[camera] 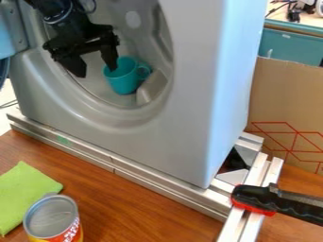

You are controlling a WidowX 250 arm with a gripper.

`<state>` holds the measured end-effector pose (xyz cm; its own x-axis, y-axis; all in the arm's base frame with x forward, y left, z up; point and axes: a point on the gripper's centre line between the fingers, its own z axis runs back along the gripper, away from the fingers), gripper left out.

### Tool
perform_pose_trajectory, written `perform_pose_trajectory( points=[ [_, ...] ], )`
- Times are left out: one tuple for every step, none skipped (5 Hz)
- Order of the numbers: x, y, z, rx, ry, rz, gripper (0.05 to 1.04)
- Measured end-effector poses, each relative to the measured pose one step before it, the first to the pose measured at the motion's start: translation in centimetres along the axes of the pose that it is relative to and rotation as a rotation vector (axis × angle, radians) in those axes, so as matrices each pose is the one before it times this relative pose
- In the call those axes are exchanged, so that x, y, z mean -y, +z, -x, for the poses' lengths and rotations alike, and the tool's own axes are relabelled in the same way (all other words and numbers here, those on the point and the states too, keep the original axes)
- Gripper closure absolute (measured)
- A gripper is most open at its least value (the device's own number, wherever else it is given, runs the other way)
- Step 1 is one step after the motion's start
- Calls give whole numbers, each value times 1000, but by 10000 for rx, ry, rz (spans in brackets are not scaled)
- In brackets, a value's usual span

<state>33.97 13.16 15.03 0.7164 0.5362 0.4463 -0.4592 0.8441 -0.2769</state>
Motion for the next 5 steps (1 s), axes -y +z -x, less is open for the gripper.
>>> perform_pose_trajectory(
  points=[
    [-619, -1078, -135, -190, 289, -450, 83],
    [159, -141, -306, 63, 48, -507, 83],
    [-151, -789, -244, -112, 164, -92, 83],
    [587, -24, -336, 195, 86, 432, 83],
    [-230, -907, 41, -172, 109, -89, 83]
  ],
)
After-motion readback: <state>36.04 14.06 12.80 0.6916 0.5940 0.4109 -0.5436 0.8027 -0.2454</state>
